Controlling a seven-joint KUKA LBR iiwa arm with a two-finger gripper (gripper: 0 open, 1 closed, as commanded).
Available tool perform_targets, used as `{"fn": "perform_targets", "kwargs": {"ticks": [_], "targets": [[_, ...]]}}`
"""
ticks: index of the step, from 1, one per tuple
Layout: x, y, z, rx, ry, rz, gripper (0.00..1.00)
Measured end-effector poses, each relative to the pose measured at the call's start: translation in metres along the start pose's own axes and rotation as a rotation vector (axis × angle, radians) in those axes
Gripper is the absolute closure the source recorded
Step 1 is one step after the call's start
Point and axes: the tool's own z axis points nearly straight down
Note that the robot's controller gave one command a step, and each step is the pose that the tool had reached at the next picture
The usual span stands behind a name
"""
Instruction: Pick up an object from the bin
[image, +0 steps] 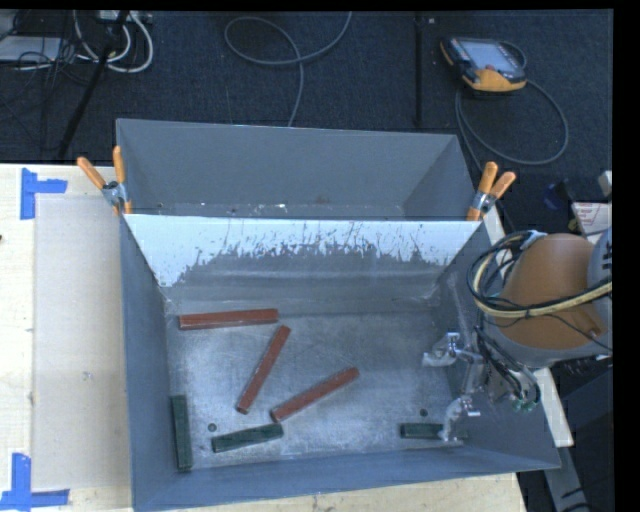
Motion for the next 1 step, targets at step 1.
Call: {"fn": "perform_targets", "kwargs": {"ticks": [1], "targets": [[0.0207,0.0012,0.0090,0.008,0.001,-0.227,1.00]]}}
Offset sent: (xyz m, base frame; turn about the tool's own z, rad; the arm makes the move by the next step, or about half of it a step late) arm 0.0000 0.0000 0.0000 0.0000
